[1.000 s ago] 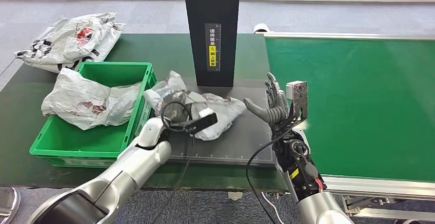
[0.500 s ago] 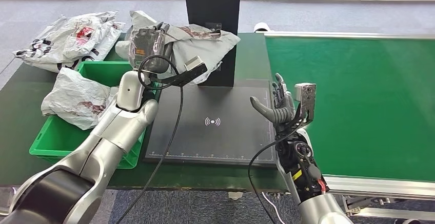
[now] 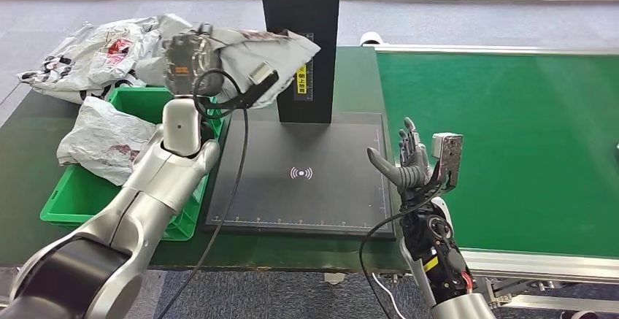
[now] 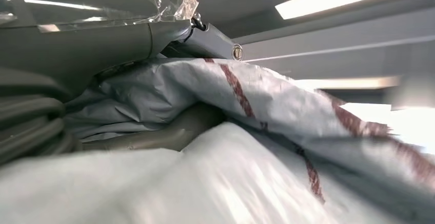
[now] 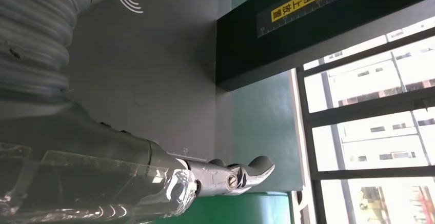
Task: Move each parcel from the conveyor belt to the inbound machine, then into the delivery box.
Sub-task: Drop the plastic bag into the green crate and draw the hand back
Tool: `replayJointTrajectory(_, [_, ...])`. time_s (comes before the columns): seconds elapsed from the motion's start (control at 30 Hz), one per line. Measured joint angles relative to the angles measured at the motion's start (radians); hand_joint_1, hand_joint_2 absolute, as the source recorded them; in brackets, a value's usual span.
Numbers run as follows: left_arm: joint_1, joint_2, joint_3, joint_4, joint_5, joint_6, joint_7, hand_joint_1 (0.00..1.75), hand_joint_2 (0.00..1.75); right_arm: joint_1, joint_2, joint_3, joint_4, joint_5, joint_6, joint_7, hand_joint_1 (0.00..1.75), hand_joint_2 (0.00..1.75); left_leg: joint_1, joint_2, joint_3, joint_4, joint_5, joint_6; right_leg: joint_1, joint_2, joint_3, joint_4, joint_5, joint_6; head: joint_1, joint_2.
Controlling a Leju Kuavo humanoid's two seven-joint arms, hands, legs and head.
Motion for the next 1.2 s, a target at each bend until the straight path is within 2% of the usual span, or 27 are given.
replayJointTrajectory(0.13, [-0.016,0.077,0.035,0.101,-0.001,-0.041,0.165,1.75,1.75,0.023,-0.001,0.000,-0.016,0.011,-0.004,0.008,0.00,1.75,0.001,0.003,0.002,-0.001,0.000,0.000,0.000,0.004,0.000,0.000,0.001,-0.001,0.000,0.000])
replayJointTrajectory(0.23, [0.004,0.129,0.065,0.162,-0.001,-0.091,0.235,1.75,1.75,0.032,-0.001,0.000,-0.018,0.026,-0.003,0.011,0.00,1.75,0.001,0.004,0.002,-0.002,0.001,-0.001,0.001,0.004,-0.001,0.001,0.001,-0.002,0.000,0.000])
replayJointTrajectory(0.37, [0.061,0.175,0.123,0.210,-0.001,-0.091,0.246,1.75,1.75,0.024,-0.003,0.000,-0.008,0.029,0.005,0.008,0.00,1.75,0.001,0.002,0.000,-0.002,0.001,-0.001,0.001,0.003,-0.003,0.001,0.001,-0.002,0.000,0.000])
replayJointTrajectory(0.57, [0.097,0.192,0.167,0.238,-0.001,-0.081,0.226,1.75,1.75,0.003,-0.004,0.000,0.024,0.026,0.020,0.004,0.00,1.75,0.001,-0.002,-0.003,-0.001,0.001,-0.001,-0.001,-0.001,-0.003,0.000,0.001,-0.002,0.000,0.000])
replayJointTrajectory(0.63, [0.105,0.188,0.180,0.239,0.001,-0.088,0.193,0.88,1.75,0.002,-0.005,0.000,0.028,0.025,0.021,0.003,0.00,1.75,0.001,-0.001,-0.003,-0.001,0.001,-0.001,-0.002,0.000,-0.003,0.000,0.001,-0.002,0.000,0.000])
replayJointTrajectory(0.7, [0.111,0.180,0.198,0.240,0.009,-0.102,0.156,0.01,0.87,0.002,-0.005,0.000,0.033,0.024,0.022,0.003,0.00,1.75,0.001,-0.001,-0.003,0.000,0.001,0.000,-0.002,0.000,-0.003,0.000,0.001,-0.001,0.000,0.000])
replayJointTrajectory(0.77, [0.116,0.168,0.221,0.240,0.036,-0.113,0.106,0.00,0.00,0.002,-0.006,0.000,0.036,0.023,0.026,0.002,0.00,1.75,0.001,-0.001,-0.003,0.000,0.000,0.000,-0.002,0.000,-0.003,0.000,0.001,-0.001,0.000,0.000])
replayJointTrajectory(0.93, [0.118,0.139,0.299,0.236,0.177,-0.065,-0.070,0.00,0.00,0.004,-0.007,0.000,0.039,0.021,0.037,0.000,0.00,1.75,0.000,-0.001,-0.003,0.001,0.001,0.000,-0.001,0.000,-0.003,0.000,0.001,-0.001,0.000,0.000])
replayJointTrajectory(1.03, [0.116,0.123,0.366,0.212,0.306,-0.006,-0.236,0.00,0.00,0.007,-0.007,0.000,0.040,0.021,0.037,0.000,0.00,1.75,0.001,-0.001,-0.003,0.001,0.001,-0.001,0.000,0.000,-0.003,0.000,0.001,-0.001,0.000,0.000])
replayJointTrajectory(1.2, [0.093,0.088,0.480,0.129,0.503,0.011,-0.520,0.00,0.00,-0.009,-0.009,0.000,0.051,0.015,0.040,0.000,0.00,1.75,0.001,-0.001,-0.003,0.001,0.001,-0.001,0.001,0.000,-0.003,0.000,0.001,-0.001,0.000,0.000])
